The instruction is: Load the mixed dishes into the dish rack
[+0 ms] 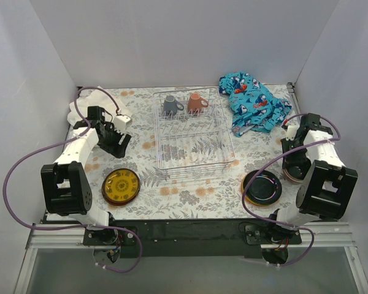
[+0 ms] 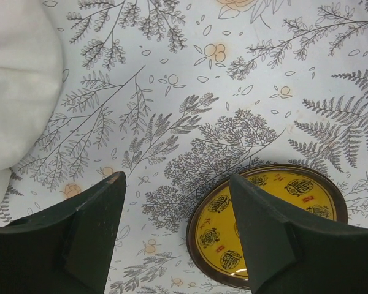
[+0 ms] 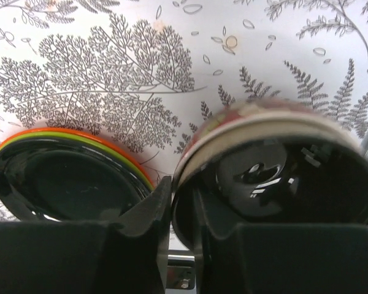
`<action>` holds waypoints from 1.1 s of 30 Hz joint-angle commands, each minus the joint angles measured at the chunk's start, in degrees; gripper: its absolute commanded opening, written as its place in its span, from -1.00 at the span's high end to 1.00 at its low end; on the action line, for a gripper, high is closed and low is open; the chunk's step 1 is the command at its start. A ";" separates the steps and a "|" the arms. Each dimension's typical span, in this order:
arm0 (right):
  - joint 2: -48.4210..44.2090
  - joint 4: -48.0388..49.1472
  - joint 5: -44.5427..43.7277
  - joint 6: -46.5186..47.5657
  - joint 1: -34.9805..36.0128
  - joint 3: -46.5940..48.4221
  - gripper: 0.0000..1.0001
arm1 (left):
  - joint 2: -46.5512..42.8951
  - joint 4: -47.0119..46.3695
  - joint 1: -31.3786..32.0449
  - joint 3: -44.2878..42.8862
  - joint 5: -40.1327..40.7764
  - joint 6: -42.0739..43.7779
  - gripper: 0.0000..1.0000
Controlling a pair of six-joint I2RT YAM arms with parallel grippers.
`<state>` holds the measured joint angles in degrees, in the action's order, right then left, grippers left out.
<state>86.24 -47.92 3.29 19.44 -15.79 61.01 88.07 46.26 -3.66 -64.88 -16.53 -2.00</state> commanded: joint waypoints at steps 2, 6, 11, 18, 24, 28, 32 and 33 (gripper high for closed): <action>-2.21 -2.00 4.36 -1.16 -0.29 0.42 0.69 | 0.78 1.20 2.25 -2.27 1.24 -0.55 -0.35; -2.83 -2.79 4.44 -1.25 -0.29 0.95 0.95 | 1.66 1.46 2.87 -2.70 1.86 -0.29 -0.36; -4.67 -5.33 4.53 -0.99 -0.29 3.57 0.97 | 2.89 1.46 2.78 -3.85 1.95 -0.29 -0.36; -5.21 -14.20 4.18 0.42 0.67 19.91 0.97 | 2.72 1.29 2.87 -5.16 1.33 -0.81 -0.36; -3.36 -14.66 20.01 -1.33 3.83 30.64 0.97 | 1.75 0.76 2.87 -5.52 -1.48 -3.00 -0.36; -5.02 -1.90 39.39 -7.73 9.97 29.00 0.97 | 0.35 -0.56 2.87 -5.78 -1.92 -6.70 -0.36; -11.15 31.85 54.86 -29.01 14.99 15.66 0.97 | -2.37 -1.52 2.87 -4.73 -2.27 -8.55 -0.36; -12.13 39.49 55.59 -33.55 15.70 12.58 0.97 | -3.60 -1.52 2.87 -4.12 -2.19 -8.29 -0.36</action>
<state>80.84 -43.46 39.33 7.09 -3.57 82.43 90.59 46.39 -0.91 -68.42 -17.06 -8.19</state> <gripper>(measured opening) 0.053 0.678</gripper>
